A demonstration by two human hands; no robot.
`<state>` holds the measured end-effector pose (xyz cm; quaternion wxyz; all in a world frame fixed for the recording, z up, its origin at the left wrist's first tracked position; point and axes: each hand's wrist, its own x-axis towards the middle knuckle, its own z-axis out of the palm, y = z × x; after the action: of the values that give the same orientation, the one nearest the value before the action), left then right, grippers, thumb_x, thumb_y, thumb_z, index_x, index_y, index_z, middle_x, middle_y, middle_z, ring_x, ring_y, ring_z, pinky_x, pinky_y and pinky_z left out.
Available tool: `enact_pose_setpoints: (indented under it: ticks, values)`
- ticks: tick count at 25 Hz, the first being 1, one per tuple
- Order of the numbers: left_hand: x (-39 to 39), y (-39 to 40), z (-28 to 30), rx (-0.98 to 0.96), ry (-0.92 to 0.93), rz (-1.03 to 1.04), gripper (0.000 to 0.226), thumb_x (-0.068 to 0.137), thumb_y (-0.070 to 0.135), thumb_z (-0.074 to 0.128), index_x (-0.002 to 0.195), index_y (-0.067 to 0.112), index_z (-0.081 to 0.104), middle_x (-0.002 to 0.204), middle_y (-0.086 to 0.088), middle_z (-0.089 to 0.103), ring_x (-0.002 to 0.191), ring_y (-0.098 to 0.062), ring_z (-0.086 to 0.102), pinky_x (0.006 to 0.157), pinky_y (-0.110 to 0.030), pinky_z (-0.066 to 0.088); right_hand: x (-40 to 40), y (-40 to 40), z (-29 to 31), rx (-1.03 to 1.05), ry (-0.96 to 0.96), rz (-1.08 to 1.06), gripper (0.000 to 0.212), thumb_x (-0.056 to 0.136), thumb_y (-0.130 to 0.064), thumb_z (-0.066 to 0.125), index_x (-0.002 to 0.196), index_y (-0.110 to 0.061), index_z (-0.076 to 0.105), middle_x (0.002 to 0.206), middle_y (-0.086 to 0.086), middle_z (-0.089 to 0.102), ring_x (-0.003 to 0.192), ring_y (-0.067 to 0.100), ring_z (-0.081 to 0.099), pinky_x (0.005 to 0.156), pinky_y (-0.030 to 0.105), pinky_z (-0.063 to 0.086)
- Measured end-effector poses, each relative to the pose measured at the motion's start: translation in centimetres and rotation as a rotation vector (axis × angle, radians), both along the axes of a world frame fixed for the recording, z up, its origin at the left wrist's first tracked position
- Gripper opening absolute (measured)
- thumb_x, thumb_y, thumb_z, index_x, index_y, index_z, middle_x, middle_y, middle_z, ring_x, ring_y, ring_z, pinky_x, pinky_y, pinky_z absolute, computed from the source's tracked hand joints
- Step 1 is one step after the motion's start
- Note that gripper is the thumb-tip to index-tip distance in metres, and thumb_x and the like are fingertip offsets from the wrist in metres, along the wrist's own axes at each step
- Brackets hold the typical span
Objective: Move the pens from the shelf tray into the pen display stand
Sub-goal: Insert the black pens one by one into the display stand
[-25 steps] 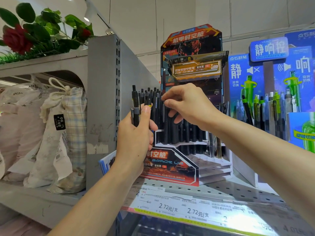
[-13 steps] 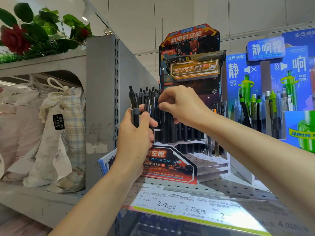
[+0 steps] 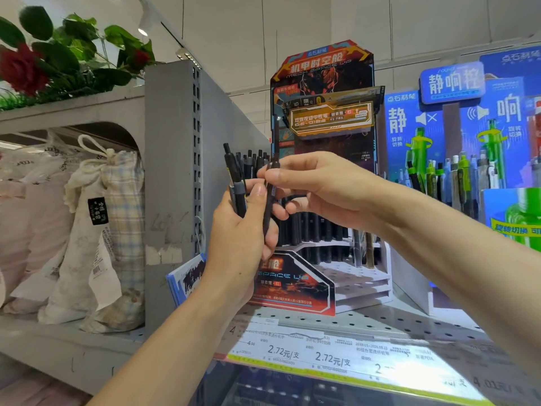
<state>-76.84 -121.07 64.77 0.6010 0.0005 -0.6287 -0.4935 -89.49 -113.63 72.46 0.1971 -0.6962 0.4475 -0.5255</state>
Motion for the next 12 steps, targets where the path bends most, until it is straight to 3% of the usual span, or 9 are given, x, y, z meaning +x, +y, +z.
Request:
enact_pose_setpoints:
  ticks: [5,9,10,12]
  values:
    - [0.2,-0.6,0.2,0.035,0.055,0.143,0.031,0.105,0.041,0.045,0.109,0.017,0.065,0.073,-0.006,0.074,0.057,-0.015,0.067,0.046,-0.022,0.052,-1.5,0.9,1.0,-0.294,-0.227,-0.21,0.023,0.095,-0.025,0.069,0.099,-0.003,0.066,0.076,0.0,0.073,0.065,0.012,0.068,0.057,0.024,0.058]
    - [0.6,-1.1,0.1,0.105,0.047,0.165,0.033,0.103,0.048,0.047,0.109,0.021,0.065,0.052,0.006,0.05,0.037,-0.003,0.045,0.037,-0.016,0.038,-1.8,0.4,0.1,-0.386,-0.133,-0.437,0.02,0.091,-0.02,0.074,0.089,-0.007,0.059,0.071,0.002,0.063,0.053,0.016,0.063,0.054,0.034,0.06]
    - [0.7,-1.0,0.2,0.114,0.038,0.15,0.03,0.101,0.05,0.049,0.109,0.025,0.064,0.055,0.008,0.046,0.036,-0.003,0.044,0.036,-0.016,0.037,-1.8,0.2,-0.2,-0.373,-0.091,-0.475,0.021,0.091,-0.021,0.074,0.09,-0.007,0.058,0.074,0.005,0.063,0.053,0.017,0.064,0.056,0.038,0.061]
    - [0.7,-0.6,0.2,0.087,0.017,0.134,0.012,0.097,0.058,0.052,0.092,0.052,0.061,0.063,0.01,0.045,0.045,-0.005,0.047,0.043,-0.019,0.038,-1.8,-0.1,-0.5,-0.346,-0.029,-0.525,0.023,0.091,-0.023,0.074,0.093,-0.006,0.059,0.078,0.009,0.064,0.056,0.018,0.065,0.059,0.043,0.062]
